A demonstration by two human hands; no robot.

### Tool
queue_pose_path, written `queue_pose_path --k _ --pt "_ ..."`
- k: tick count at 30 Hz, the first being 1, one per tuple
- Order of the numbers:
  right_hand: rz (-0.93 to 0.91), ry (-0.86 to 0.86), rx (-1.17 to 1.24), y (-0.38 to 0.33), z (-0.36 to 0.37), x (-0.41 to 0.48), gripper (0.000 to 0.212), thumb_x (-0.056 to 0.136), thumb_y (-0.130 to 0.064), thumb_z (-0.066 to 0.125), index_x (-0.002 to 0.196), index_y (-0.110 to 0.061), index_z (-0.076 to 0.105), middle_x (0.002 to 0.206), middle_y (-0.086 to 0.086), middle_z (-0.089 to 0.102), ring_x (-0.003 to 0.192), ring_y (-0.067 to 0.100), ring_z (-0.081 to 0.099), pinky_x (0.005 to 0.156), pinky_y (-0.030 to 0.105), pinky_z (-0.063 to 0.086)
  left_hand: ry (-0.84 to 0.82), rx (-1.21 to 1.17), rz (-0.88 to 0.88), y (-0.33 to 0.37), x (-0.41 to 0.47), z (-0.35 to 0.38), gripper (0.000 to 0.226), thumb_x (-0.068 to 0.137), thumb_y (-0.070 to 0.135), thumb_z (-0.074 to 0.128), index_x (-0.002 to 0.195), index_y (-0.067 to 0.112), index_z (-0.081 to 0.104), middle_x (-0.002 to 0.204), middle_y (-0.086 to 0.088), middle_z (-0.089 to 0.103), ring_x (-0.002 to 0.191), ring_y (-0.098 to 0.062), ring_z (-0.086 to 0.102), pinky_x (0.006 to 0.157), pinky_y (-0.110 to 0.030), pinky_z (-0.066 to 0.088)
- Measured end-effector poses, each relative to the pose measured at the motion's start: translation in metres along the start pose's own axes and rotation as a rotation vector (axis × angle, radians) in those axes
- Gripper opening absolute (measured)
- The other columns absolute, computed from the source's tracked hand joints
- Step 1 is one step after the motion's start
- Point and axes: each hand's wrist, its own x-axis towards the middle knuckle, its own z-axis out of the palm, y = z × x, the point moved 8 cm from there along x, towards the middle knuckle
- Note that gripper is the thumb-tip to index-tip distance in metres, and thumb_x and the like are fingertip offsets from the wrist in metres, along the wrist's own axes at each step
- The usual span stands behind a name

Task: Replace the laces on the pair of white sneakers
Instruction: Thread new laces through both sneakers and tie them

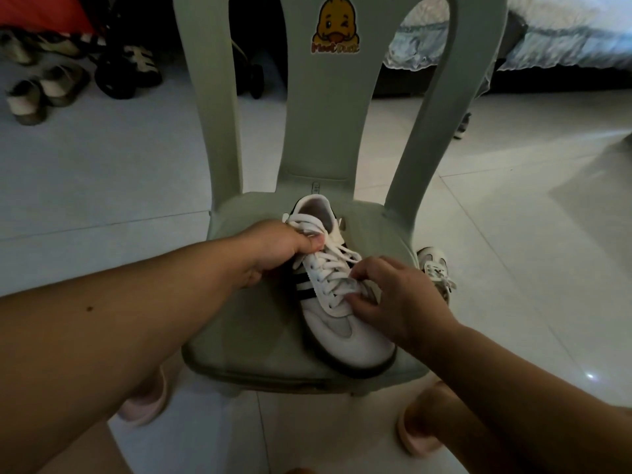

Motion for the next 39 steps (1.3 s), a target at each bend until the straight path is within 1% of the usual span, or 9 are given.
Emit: queue_pose_path --k 2,6,13,16,20,24,30,35,39 --pt "-0.135 0.101 -0.140 -0.009 -0.006 -0.002 0.023 0.083 -0.033 0.056 0.089 -0.018 0.072 0.083 0.003 0.066 0.068 0.022 0.063 0.059 0.029 0.051 0.016 0.009 0.003 -0.001 0.001 -0.002 0.026 0.083 0.029 0.070 0.105 0.016 0.069 0.105 0.000 0.070 0.101 -0.019 0.062 0.094 -0.035 0.048" --pt "-0.290 0.176 -0.328 -0.021 -0.007 -0.004 0.031 0.084 -0.031 0.047 0.073 -0.019 0.074 0.069 0.000 0.064 0.062 0.020 0.058 0.056 0.024 0.045 0.022 -0.011 0.027 0.001 0.001 0.001 0.026 0.085 0.028 0.069 0.107 0.014 0.069 0.105 -0.001 0.070 0.100 -0.018 0.062 0.093 -0.034 0.048" --pt "-0.354 0.131 -0.283 -0.010 -0.003 -0.008 0.027 0.086 -0.026 0.052 0.071 -0.016 0.071 0.069 0.003 0.062 0.063 0.023 0.057 0.050 0.030 0.050 0.088 -0.011 0.048 0.001 -0.001 -0.003 0.022 0.084 0.028 0.070 0.101 0.013 0.071 0.101 -0.006 0.071 0.096 -0.022 0.064 0.091 -0.036 0.051" --pt "-0.271 0.093 -0.190 -0.007 -0.006 -0.010 0.027 0.088 -0.033 0.050 0.086 -0.019 0.072 0.079 0.002 0.064 0.068 0.020 0.059 0.055 0.026 0.049 0.083 0.001 0.044 0.001 -0.001 -0.002 0.025 0.084 0.029 0.070 0.105 0.014 0.070 0.100 -0.003 0.070 0.091 -0.018 0.064 0.083 -0.031 0.050" --pt "-0.015 0.128 -0.085 0.000 -0.008 0.002 0.031 0.091 -0.036 0.049 0.109 -0.021 0.070 0.097 0.002 0.066 0.084 0.022 0.062 0.070 0.025 0.043 0.074 -0.021 0.044 0.002 0.000 0.001 0.024 0.084 0.029 0.070 0.103 0.014 0.071 0.100 -0.004 0.071 0.095 -0.022 0.065 0.093 -0.038 0.051" --pt "0.029 0.018 -0.122 -0.006 -0.001 0.016 0.031 0.094 -0.037 0.051 0.121 -0.027 0.064 0.115 -0.002 0.061 0.099 0.018 0.057 0.078 0.029 0.044 0.062 -0.027 0.043 0.001 0.001 0.002 0.028 0.084 0.029 0.069 0.108 0.014 0.069 0.105 -0.004 0.070 0.098 -0.021 0.065 0.096 -0.039 0.050" --pt "0.076 0.001 0.040 -0.003 -0.008 0.028 0.025 0.095 -0.032 0.051 0.105 -0.021 0.071 0.100 0.001 0.066 0.085 0.016 0.058 0.078 0.036 0.051 -0.021 -0.045 0.058 0.000 0.004 0.006 0.035 0.084 0.031 0.068 0.116 0.016 0.066 0.114 -0.002 0.068 0.108 -0.020 0.061 0.103 -0.040 0.044" --pt "-0.006 -0.159 -0.163 -0.010 -0.001 0.039 0.028 0.096 -0.036 0.046 0.108 -0.024 0.068 0.099 0.000 0.064 0.086 0.016 0.057 0.077 0.031 0.049 -0.051 -0.051 0.052 -0.001 0.003 0.006 0.030 0.085 0.029 0.068 0.112 0.017 0.068 0.112 -0.001 0.069 0.109 -0.020 0.061 0.102 -0.040 0.045" --pt "0.074 -0.015 -0.065 -0.004 -0.005 0.039 0.019 0.092 -0.029 0.053 0.092 -0.019 0.068 0.084 -0.002 0.062 0.072 0.012 0.055 0.068 0.029 0.049 -0.058 -0.035 0.032 0.000 0.002 0.003 0.019 0.085 0.030 0.067 0.101 0.021 0.070 0.106 0.000 0.071 0.105 -0.020 0.063 0.099 -0.040 0.046"
